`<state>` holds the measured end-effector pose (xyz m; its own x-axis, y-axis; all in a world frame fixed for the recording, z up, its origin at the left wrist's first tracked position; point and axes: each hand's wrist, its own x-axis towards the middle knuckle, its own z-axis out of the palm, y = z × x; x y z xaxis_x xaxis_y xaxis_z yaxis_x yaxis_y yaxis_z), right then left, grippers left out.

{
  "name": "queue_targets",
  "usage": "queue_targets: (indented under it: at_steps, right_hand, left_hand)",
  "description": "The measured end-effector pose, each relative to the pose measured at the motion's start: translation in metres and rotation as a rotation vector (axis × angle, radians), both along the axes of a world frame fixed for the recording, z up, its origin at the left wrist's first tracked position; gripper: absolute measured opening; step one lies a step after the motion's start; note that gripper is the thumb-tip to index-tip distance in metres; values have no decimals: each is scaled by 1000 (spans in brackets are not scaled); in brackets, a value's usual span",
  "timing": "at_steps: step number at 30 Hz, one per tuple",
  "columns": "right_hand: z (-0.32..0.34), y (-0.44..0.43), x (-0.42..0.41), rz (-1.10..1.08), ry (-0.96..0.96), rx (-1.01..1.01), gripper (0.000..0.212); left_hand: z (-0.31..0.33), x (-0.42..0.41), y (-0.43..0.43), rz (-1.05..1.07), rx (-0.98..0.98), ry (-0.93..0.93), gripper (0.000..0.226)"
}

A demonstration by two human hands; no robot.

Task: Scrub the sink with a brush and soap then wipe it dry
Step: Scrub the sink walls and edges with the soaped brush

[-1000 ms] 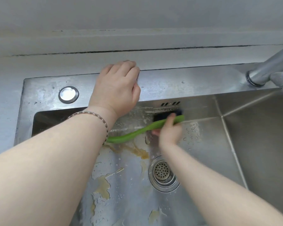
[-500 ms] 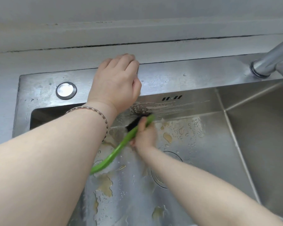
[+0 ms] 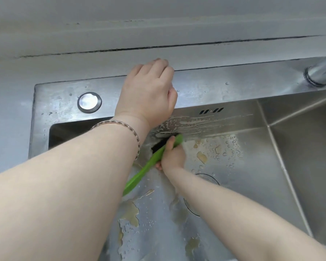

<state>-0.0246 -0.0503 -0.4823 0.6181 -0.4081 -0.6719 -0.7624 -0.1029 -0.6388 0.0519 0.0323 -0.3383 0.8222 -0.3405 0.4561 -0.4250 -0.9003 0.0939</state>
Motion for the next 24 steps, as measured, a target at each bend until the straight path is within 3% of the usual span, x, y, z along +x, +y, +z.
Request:
queue_targets:
  at_steps: [2,7,10,13,17,22,24]
  right_hand:
    - [11,-15,3,-3,10,-2,52]
    - [32,-125,42,-369,99,-24,57]
    - [49,-113,33,-134,54,-54,58]
    - [72,-97,19,19,-195,-82,49]
    - [100,-118,26,-161,-455,-59,36]
    - [79,-140,30,-283,-203,46,41]
    - [84,-148,34,-303,-300,31,42]
  left_hand:
    - [2,1,0,-1,1,-9,34]
    - [3,1,0,1,42,1,32]
    - [9,-2,-2,35,93,51,33]
    - [18,-3,-8,73,116,96,35]
    - [29,1,-43,-16,34,15,37]
    - [21,8,-110,-193,-16,60,42]
    - [15,13,-131,-229,-12,88,41]
